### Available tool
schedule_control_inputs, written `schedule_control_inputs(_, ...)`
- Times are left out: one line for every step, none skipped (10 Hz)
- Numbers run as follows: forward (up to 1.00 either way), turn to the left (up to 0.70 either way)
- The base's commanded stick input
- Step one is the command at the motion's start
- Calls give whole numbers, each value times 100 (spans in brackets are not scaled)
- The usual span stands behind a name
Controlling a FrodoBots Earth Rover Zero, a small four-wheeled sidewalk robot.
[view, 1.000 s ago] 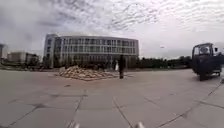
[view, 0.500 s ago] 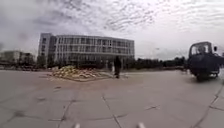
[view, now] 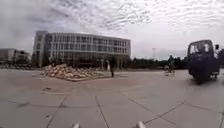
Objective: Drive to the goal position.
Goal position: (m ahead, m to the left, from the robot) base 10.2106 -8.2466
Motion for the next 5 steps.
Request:
schedule_control_inputs(70, -14)
schedule_control_inputs(70, -14)
schedule_control_inputs(70, -14)
schedule_control_inputs(70, -14)
schedule_control_inputs(70, -14)
